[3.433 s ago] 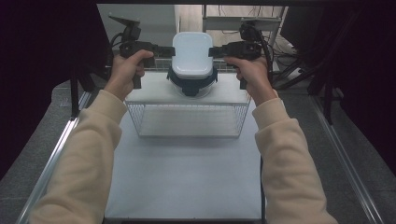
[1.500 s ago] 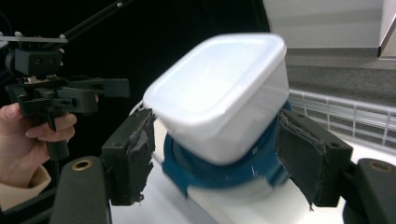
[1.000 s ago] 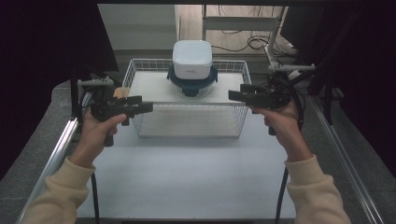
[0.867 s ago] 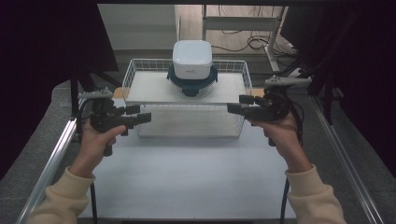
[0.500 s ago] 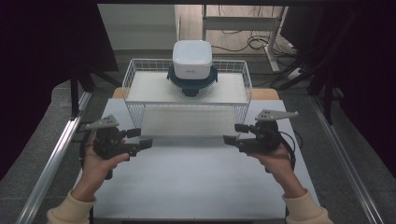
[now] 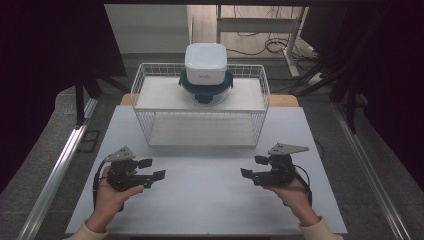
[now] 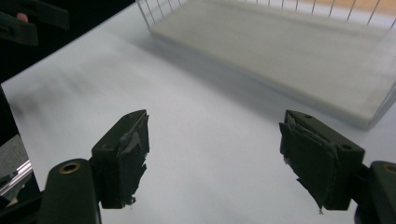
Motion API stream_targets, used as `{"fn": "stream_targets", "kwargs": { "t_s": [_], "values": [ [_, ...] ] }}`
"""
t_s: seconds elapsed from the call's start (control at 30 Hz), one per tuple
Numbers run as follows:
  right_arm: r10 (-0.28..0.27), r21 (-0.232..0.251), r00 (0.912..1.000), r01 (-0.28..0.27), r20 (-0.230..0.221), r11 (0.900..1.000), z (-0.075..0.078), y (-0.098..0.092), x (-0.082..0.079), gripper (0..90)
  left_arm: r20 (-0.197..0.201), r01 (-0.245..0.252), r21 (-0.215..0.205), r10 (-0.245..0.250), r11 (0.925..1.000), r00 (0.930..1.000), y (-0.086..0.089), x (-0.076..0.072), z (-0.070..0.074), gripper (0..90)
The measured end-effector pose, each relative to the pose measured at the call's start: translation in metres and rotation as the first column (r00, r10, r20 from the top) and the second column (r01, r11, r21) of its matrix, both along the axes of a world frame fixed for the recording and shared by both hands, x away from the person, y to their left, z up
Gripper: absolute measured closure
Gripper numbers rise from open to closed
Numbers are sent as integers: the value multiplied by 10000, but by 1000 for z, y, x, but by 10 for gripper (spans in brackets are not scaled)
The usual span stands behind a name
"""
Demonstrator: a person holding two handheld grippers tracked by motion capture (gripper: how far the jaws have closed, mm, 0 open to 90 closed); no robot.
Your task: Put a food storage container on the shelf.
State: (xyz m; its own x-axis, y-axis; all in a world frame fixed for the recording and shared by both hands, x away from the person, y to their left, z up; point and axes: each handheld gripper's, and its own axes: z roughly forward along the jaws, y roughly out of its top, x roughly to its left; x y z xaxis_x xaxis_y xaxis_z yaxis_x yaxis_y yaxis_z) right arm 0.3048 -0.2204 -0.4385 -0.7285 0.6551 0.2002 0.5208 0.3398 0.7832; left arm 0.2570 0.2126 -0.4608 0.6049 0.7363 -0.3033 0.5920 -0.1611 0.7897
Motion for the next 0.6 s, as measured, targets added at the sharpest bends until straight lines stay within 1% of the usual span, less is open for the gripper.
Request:
{"fn": "stream_targets", "kwargs": {
  "t_s": [0.1, 0.13, 0.23, 0.6],
  "values": [
    [1, -91, 10000, -2, -93, 10000, -5, 1, 1, 239, 15, 30, 116, -30, 9999, 10000, -2, 0, -2, 262],
    [11, -133, 10000, -12, -77, 9999, -7, 2, 1, 239, -26, 42, 108, -42, 9999, 10000, -3, 0, -2, 262],
    [28, -196, 10000, -29, -84, 9998, -9, 3, 1, 239, 13, 54, 169, -54, 9998, 10000, -4, -1, -3, 262],
    [-109, -56, 9999, 109, 2, 9999, -7, 0, 0, 239, 69, -37, 132, 36, 9999, 10000, -2, -1, -1, 260]
  ]
}}
